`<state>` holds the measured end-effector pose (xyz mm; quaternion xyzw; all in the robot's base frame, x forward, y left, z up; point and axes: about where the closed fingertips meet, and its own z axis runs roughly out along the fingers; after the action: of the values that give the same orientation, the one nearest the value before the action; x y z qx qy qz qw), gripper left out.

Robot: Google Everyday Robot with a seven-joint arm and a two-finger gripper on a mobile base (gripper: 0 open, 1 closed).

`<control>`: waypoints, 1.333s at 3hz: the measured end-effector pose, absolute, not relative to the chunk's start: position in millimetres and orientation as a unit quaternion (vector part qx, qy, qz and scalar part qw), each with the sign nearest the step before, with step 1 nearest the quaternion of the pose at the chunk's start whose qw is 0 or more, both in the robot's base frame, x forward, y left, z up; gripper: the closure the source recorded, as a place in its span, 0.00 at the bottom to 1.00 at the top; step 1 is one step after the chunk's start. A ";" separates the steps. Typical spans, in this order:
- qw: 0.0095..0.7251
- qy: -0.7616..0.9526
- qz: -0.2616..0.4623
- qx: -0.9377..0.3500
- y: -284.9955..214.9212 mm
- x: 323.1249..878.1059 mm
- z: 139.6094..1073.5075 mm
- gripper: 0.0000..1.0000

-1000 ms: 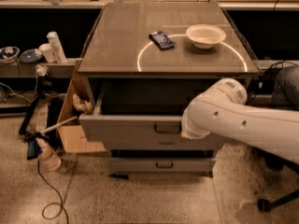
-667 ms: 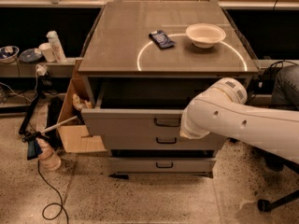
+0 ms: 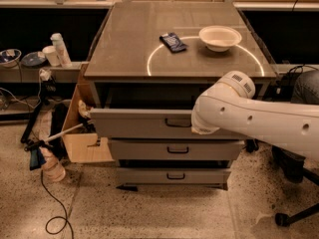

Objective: Close top drawer

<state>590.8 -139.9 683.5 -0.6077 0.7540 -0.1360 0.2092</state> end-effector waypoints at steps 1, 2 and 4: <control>0.202 0.762 -0.146 -0.598 -140.3 598.0 674.5 1.00; 0.202 0.766 -0.149 -0.592 -140.5 600.1 674.0 0.77; 0.202 0.766 -0.149 -0.592 -140.5 600.1 674.0 0.23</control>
Offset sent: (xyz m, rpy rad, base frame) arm 0.0071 -0.0004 -0.0090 -0.0181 -0.0001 -0.0300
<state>600.1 -140.5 674.0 -0.5920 0.7658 -0.1491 0.2021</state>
